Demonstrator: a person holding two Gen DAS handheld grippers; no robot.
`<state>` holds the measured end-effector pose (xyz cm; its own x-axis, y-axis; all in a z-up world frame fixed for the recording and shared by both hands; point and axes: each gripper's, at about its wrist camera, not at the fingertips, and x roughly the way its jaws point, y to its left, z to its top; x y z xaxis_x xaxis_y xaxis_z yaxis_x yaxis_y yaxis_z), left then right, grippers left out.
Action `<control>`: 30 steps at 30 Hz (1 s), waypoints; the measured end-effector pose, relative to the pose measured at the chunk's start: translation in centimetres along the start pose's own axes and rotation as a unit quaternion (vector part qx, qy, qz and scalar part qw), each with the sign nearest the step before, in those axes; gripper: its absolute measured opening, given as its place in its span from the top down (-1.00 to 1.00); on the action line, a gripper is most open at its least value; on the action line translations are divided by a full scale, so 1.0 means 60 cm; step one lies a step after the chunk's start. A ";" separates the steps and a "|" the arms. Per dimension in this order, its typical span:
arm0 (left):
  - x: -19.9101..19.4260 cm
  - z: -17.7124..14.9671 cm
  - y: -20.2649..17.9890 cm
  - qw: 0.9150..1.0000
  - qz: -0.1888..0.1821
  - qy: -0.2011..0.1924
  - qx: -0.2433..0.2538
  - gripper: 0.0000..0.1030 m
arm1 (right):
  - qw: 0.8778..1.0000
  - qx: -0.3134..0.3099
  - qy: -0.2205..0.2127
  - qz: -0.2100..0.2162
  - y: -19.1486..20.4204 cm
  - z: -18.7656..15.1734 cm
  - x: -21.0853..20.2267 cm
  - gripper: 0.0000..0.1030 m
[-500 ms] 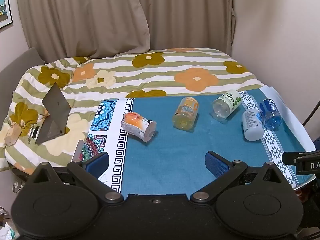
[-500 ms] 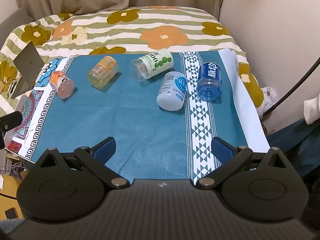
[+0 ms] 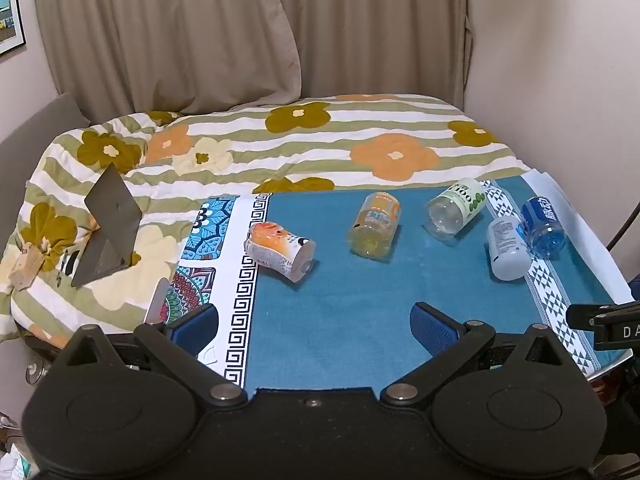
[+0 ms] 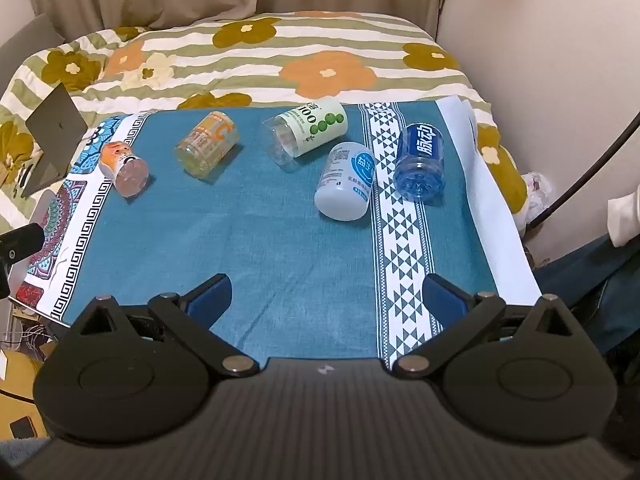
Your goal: Flip cup upright
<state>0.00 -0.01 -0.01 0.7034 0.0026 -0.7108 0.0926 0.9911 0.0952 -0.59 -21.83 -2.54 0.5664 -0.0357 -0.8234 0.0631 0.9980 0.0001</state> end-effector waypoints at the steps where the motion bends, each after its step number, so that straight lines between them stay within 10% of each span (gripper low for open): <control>1: 0.000 0.000 0.000 1.000 0.000 0.000 0.000 -1.00 | 1.000 0.000 0.000 -0.001 0.000 0.000 0.000 -1.00; 30: 0.015 -0.005 0.011 1.000 -0.003 0.002 0.003 -1.00 | 1.000 0.000 0.000 -0.003 0.011 0.001 0.001 -1.00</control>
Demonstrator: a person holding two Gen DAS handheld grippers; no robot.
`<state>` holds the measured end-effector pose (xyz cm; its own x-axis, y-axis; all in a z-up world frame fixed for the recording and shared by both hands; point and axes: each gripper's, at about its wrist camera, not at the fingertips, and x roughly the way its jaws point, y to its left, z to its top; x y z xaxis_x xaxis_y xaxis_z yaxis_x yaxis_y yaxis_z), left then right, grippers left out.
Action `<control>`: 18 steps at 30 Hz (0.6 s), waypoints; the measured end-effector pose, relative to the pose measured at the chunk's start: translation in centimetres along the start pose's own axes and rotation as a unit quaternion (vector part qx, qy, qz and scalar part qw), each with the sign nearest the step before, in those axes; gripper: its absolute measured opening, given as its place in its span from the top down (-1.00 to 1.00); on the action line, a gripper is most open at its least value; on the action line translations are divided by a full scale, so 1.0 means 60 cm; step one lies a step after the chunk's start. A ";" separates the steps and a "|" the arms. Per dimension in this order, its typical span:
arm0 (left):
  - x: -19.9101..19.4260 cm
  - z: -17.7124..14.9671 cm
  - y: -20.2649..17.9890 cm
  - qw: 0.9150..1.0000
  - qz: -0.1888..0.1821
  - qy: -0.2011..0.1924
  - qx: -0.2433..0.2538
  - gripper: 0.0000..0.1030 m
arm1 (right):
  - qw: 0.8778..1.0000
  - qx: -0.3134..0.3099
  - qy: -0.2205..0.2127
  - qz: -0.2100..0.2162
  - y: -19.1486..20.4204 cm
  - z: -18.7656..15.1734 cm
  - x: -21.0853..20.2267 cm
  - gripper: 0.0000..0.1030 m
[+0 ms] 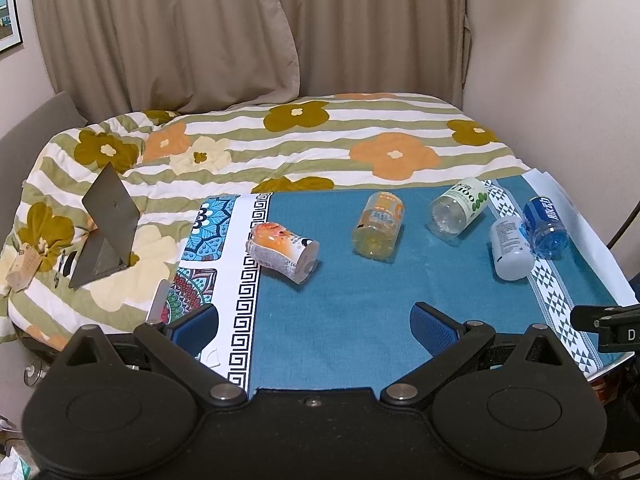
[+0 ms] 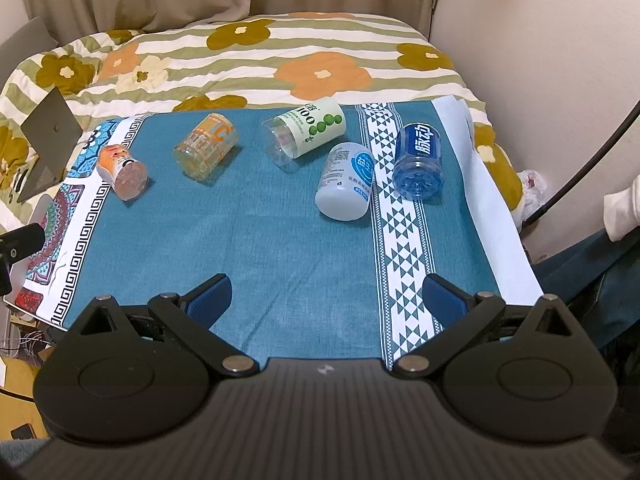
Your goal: Flip cup upright
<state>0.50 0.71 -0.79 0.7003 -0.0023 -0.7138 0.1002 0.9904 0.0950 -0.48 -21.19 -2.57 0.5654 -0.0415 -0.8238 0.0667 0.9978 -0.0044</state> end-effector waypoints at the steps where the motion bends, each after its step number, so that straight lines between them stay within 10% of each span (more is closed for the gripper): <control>1: -0.003 0.002 -0.002 1.000 0.000 0.001 0.000 -1.00 | 1.000 0.000 0.000 0.000 0.000 0.000 0.000 -1.00; 18: -0.001 0.004 -0.004 1.000 0.000 0.002 0.000 -1.00 | 1.000 -0.001 0.000 0.000 0.001 0.002 0.006 -1.00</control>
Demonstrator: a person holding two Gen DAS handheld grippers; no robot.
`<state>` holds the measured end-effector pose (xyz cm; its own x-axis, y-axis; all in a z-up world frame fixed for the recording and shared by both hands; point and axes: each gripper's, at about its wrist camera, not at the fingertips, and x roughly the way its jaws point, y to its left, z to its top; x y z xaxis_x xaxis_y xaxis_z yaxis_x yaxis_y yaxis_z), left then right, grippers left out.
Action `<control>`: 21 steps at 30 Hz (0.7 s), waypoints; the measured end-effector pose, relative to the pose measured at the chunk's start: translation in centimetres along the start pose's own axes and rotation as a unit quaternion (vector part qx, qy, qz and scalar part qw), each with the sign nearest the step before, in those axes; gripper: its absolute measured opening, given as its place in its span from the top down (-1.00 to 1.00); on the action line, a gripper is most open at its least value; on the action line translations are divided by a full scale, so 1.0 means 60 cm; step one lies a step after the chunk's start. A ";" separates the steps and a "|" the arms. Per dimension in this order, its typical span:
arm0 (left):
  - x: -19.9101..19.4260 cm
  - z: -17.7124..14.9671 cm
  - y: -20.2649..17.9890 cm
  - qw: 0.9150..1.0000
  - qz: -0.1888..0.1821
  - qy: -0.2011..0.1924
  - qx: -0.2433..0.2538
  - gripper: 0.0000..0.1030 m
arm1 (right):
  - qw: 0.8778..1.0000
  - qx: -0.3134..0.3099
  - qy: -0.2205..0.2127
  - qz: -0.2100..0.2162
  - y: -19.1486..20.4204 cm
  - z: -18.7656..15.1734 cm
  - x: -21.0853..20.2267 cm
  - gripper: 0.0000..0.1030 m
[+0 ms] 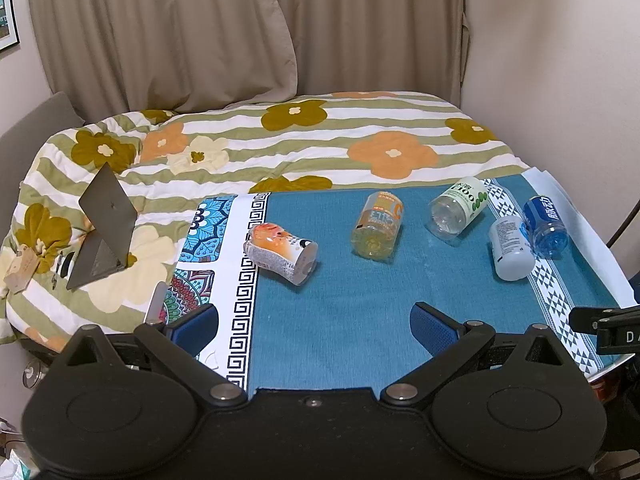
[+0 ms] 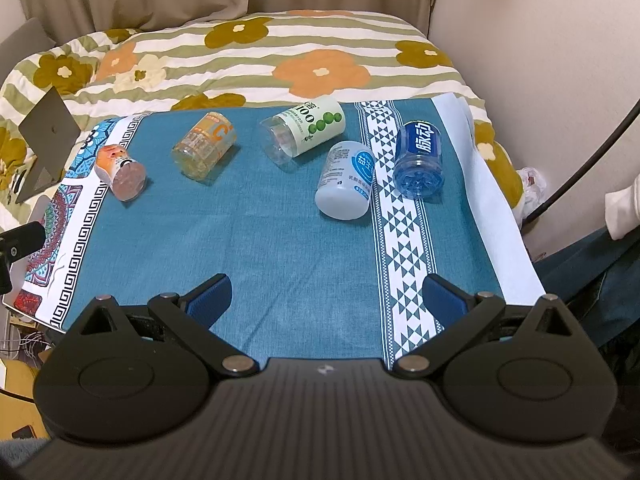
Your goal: Flip cup upright
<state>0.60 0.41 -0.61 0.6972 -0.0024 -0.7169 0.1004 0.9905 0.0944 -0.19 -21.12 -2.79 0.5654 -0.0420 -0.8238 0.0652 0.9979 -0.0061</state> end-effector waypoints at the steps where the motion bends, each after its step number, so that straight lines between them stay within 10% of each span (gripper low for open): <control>1: 0.000 0.000 0.001 1.000 0.000 0.000 0.000 -1.00 | 1.000 0.000 0.000 0.000 0.000 0.000 0.000 -1.00; 21: 0.002 0.002 0.000 1.000 0.000 0.002 -0.001 -1.00 | 1.000 -0.001 0.000 0.002 -0.008 0.001 0.000 -1.00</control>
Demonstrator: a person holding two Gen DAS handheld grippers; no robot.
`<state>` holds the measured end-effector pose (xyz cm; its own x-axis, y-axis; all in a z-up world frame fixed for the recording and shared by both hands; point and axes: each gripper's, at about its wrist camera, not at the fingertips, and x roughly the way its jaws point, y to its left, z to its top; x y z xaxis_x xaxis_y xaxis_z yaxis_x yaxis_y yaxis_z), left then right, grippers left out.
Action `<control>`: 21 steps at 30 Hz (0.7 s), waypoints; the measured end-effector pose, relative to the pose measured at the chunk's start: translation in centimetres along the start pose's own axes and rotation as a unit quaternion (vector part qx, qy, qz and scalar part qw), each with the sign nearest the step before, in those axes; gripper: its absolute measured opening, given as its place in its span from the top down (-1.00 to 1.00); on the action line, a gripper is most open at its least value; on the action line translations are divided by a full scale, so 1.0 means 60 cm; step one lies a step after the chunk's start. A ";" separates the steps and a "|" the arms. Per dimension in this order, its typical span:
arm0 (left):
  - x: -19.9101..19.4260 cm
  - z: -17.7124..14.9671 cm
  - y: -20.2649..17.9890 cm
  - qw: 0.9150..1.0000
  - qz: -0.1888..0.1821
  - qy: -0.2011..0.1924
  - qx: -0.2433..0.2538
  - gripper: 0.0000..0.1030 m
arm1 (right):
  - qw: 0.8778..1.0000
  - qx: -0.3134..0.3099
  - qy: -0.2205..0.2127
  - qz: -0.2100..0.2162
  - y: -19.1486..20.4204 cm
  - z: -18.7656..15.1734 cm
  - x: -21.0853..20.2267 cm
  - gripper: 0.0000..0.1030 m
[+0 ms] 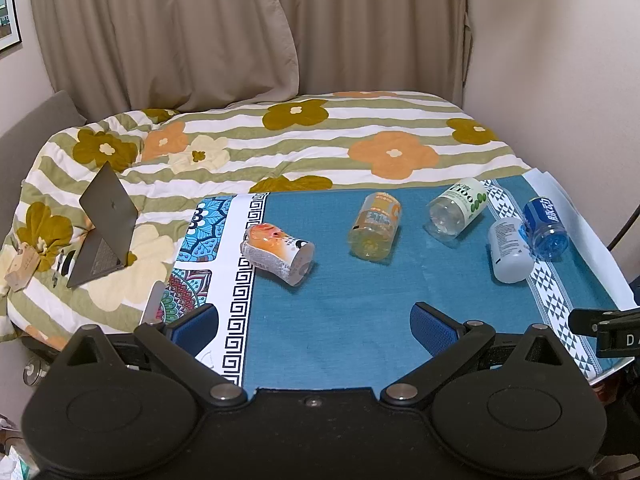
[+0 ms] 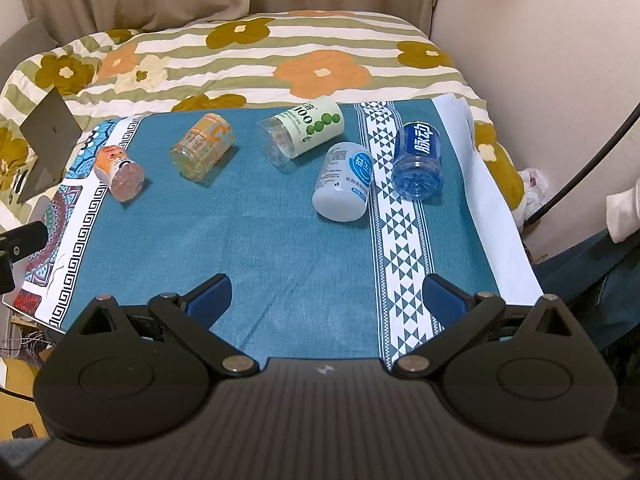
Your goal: Flip cup upright
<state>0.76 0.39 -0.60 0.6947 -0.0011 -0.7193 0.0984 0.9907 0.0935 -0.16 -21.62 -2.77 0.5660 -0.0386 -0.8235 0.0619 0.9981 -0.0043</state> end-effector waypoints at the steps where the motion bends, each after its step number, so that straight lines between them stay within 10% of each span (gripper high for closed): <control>1: 0.000 0.000 0.001 1.000 0.000 0.000 0.000 -1.00 | 1.000 -0.001 0.000 0.001 -0.001 0.000 0.000 -1.00; 21: 0.043 0.091 -0.077 1.000 0.002 -0.003 0.006 -1.00 | 0.997 -0.062 -0.021 0.043 -0.064 0.057 0.021 -1.00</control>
<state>6.02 -4.91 0.88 0.6991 0.0030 -0.7151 0.1042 0.9889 0.1060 3.14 -25.65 -1.86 0.5982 0.0476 -0.7999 -0.0890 0.9960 -0.0073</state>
